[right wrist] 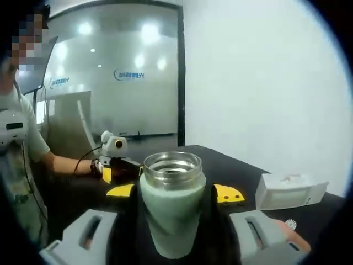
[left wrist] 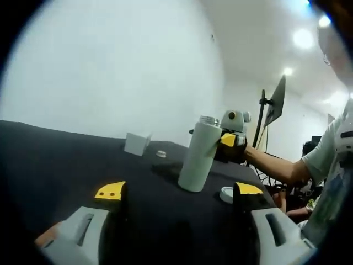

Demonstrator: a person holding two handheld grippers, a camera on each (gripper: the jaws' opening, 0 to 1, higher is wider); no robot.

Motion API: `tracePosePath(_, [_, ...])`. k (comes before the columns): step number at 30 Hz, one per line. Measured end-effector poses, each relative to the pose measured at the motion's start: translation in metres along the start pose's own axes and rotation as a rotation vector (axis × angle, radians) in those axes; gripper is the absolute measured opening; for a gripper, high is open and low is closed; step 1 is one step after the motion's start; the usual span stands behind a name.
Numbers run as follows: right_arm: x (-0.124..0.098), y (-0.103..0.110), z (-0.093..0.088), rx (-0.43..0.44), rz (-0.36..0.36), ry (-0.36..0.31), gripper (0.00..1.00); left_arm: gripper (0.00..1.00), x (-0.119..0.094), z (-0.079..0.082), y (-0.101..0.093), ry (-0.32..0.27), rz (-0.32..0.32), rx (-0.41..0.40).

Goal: Assemble the cup parts correctly, then place the assembled cup into the box.

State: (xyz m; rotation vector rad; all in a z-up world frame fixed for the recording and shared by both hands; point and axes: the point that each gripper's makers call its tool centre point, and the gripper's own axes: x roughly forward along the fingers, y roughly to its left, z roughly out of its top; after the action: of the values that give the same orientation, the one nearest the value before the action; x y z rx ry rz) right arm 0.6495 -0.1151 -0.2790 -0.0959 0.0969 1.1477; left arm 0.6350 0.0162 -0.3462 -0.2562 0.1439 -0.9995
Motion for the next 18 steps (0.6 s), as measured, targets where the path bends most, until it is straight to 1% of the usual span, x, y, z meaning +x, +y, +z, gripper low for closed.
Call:
tracePosePath(2, [-0.005,0.001,0.000,-0.005,0.007,0.012,0.53,0.73,0.000,0.000,0.000,0.001,0.000,0.000])
tracePosePath(5, [-0.019,0.001,0.002,0.007,0.033,0.027,0.57,0.73,0.000,0.000,-0.001,0.000,0.001,-0.001])
tracePosePath(7, [-0.031,-0.005,0.002,0.014,0.031,0.043,0.56,0.73,0.000,0.000,-0.002,-0.004,-0.001,-0.002])
tracePosePath(9, [-0.045,-0.021,-0.002,0.003,-0.016,0.082,0.53,0.73,0.000,0.001,-0.003,-0.007,-0.004,-0.007])
tracePosePath(10, [-0.051,-0.029,-0.002,0.000,-0.032,0.094,0.49,0.73,0.000,0.001,-0.003,-0.009,-0.005,-0.007])
tracePosePath(11, [-0.056,-0.038,-0.002,0.005,-0.054,0.105,0.47,0.73,0.000,0.002,-0.003,-0.009,-0.005,-0.008])
tracePosePath(12, [-0.061,-0.049,-0.004,0.006,-0.082,0.121,0.47,0.73,0.000,0.002,-0.003,-0.010,-0.006,-0.008])
tracePosePath(14, [-0.069,-0.079,-0.011,-0.006,-0.167,0.161,0.47,0.73,0.000,0.002,-0.001,-0.007,-0.005,-0.008])
tracePosePath(15, [-0.071,-0.093,-0.012,-0.009,-0.217,0.161,0.47,0.73,-0.001,0.002,0.000,-0.006,-0.006,-0.005])
tracePosePath(18, [-0.075,-0.119,-0.026,-0.003,-0.268,0.211,0.46,0.74,0.000,0.001,-0.001,-0.002,-0.009,0.000])
